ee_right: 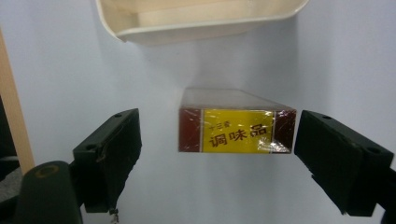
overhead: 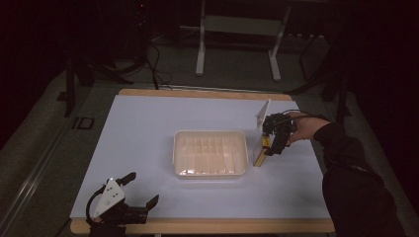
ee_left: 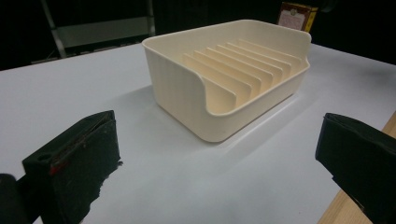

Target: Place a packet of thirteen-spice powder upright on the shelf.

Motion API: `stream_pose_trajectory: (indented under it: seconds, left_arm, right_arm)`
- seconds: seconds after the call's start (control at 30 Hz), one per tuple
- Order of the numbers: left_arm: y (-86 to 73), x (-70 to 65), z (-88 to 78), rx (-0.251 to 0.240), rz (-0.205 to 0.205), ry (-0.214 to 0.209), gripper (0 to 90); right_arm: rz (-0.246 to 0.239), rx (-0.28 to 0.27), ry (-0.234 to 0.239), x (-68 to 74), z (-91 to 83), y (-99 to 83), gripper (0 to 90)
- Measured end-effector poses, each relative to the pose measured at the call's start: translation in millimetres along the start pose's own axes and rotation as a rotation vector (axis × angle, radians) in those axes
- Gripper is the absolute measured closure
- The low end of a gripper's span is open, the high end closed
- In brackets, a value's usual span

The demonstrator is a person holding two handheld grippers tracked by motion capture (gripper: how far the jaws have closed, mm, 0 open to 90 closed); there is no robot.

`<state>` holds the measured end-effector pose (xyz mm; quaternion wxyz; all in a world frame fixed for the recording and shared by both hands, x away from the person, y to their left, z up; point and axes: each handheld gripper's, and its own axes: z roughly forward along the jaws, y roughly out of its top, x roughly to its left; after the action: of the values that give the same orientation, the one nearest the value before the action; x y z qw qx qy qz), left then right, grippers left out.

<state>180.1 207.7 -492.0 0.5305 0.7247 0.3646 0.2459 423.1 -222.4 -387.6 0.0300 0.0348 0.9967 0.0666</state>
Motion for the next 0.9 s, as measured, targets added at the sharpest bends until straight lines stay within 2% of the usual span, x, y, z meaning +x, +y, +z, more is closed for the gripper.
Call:
stream_pose_trajectory:
  seconds: [0.27,0.43,0.5,0.7,0.9]
  left_arm:
    - [-0.2,0.6,0.9,0.000,-0.005,-0.001,0.0]
    - [-0.3,0.9,1.4,0.001,-0.006,-0.002,0.0]
    - [-0.3,1.1,1.4,0.001,-0.007,-0.002,0.0]
    - [-0.3,1.0,1.5,0.002,-0.007,-0.002,0.0]
    - [-0.3,0.8,1.4,0.001,-0.007,-0.003,0.0]
  right_arm:
    - [0.010,0.010,0.037,-7.6,12.1,-1.6,17.0]
    - [0.009,0.015,0.055,-9.3,17.7,-2.2,17.7]
    - [0.010,0.023,0.061,-10.4,20.2,-2.3,21.7]
    - [0.016,0.035,0.079,-11.3,24.3,-1.0,22.2]
    - [0.013,0.036,0.082,-11.6,23.6,0.4,30.0]
